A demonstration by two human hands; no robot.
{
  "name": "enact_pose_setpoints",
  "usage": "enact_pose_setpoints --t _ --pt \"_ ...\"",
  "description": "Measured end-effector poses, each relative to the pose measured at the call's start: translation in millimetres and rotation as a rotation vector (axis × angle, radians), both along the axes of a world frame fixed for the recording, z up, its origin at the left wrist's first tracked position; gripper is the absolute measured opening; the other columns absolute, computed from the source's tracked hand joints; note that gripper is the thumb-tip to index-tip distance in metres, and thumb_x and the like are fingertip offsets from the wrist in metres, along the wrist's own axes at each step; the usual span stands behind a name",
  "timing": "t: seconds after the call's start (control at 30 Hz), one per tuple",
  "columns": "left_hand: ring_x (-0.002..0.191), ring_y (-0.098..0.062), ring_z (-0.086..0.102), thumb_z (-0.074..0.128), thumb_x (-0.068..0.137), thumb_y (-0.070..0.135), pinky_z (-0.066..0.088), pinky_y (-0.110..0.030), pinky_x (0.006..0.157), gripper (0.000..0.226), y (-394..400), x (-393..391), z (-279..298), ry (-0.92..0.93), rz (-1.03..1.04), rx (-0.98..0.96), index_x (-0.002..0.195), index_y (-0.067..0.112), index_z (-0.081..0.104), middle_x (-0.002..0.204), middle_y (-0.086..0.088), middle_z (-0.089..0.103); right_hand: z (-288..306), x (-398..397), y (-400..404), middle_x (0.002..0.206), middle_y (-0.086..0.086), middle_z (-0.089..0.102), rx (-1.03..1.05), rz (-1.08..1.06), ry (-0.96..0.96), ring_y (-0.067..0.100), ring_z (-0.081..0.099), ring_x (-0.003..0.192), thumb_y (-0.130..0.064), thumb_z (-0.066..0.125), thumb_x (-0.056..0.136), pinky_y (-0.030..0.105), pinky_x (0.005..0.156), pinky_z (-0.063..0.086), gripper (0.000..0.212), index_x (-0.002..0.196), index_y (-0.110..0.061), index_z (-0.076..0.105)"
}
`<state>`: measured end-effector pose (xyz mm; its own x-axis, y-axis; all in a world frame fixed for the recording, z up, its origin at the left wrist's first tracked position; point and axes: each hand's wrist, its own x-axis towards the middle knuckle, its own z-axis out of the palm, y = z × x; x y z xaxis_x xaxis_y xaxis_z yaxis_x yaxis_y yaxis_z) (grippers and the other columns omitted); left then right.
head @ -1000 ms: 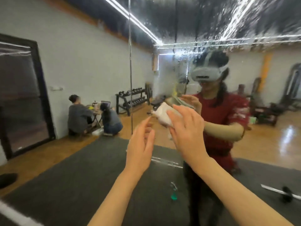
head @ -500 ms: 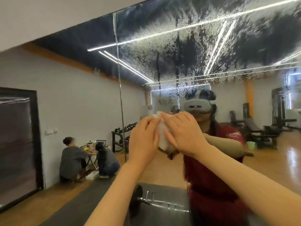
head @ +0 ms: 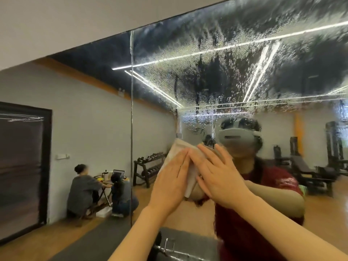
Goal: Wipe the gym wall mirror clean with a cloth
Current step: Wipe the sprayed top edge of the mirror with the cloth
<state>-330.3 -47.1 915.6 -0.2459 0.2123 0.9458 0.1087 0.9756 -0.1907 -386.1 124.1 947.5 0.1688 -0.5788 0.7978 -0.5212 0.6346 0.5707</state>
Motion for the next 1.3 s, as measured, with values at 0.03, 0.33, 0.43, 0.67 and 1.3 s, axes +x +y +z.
enact_pose_setpoints --t 0.03,0.33,0.43,0.67,1.3 --pt "0.14 -0.012 0.031 0.048 0.098 0.024 0.036 -0.034 0.113 0.06 0 1 -1 -0.017 0.002 -0.014 0.152 0.01 0.024 0.155 -0.002 0.03 1 -2 1 0.144 0.013 0.053 -0.026 0.01 0.012 0.031 0.047 0.135 -0.033 0.043 0.092 0.052 0.111 0.027 0.055 0.138 -0.004 0.052" --pt "0.131 -0.034 0.047 0.033 0.104 0.037 0.05 -0.045 0.091 0.05 -22 1 63 0.039 0.17 0.133 0.15 0.016 0.032 0.156 -0.015 0.033 58 -4 -2 0.148 0.017 0.046 -0.281 -0.026 -0.021 0.034 0.039 0.139 -0.038 0.046 0.091 0.057 0.112 0.026 0.056 0.137 -0.006 0.053" --pt "0.143 -0.026 0.033 0.039 0.104 0.033 0.033 -0.039 0.11 0.053 -34 5 107 0.055 0.19 0.077 0.152 0.011 0.032 0.161 -0.009 0.026 92 0 -12 0.149 0.019 0.043 -0.322 -0.055 -0.006 0.035 0.039 0.139 -0.042 0.043 0.092 0.056 0.112 0.025 0.059 0.138 -0.005 0.051" --pt "0.147 -0.024 0.026 0.028 0.102 0.043 0.041 -0.042 0.105 0.06 -47 2 174 0.027 0.149 0.032 0.156 0.019 0.019 0.164 -0.005 0.014 131 1 -34 0.149 0.019 0.043 -0.399 -0.153 -0.013 0.038 0.04 0.137 -0.052 0.035 0.093 0.057 0.109 0.024 0.062 0.14 -0.016 0.052" --pt "0.152 -0.03 -0.003 0.008 0.096 0.052 -0.001 -0.045 0.123 0.069 -96 -18 290 0.046 0.115 -0.095 0.156 0.018 0.011 0.165 -0.009 0.002 157 -8 -40 0.151 0.014 0.041 -0.452 -0.233 -0.046 0.033 0.033 0.138 -0.064 0.034 0.089 0.051 0.11 0.017 0.067 0.144 -0.028 0.047"
